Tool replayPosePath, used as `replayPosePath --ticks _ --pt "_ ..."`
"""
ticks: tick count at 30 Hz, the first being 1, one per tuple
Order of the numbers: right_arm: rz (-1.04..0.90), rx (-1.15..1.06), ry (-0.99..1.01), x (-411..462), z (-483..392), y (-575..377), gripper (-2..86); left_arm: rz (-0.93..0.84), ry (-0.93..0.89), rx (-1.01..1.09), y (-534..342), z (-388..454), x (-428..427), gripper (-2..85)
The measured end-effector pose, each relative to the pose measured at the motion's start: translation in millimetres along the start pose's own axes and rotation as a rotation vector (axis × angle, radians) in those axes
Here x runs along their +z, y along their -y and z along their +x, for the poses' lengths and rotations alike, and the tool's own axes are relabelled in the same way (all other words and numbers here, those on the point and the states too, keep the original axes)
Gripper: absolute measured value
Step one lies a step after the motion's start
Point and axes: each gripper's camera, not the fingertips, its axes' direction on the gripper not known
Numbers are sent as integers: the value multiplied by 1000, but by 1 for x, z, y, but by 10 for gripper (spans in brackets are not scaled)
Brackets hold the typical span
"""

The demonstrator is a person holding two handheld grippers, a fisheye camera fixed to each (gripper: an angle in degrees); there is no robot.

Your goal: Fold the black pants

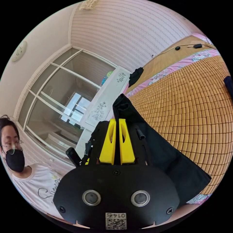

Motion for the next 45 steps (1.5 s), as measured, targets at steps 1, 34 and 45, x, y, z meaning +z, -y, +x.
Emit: replayPosePath --ticks 1,34,45 --pt "-41 6 -44 48 -6 13 20 -12 85 -93 -10 -33 -9 23" --pt "-458 -258 -577 291 -66 124 127 -528 330 -344 -51 -268 -9 113" --pt "-847 -442 -569 552 -80 214 138 -460 277 -354 -65 -278 -44 90"
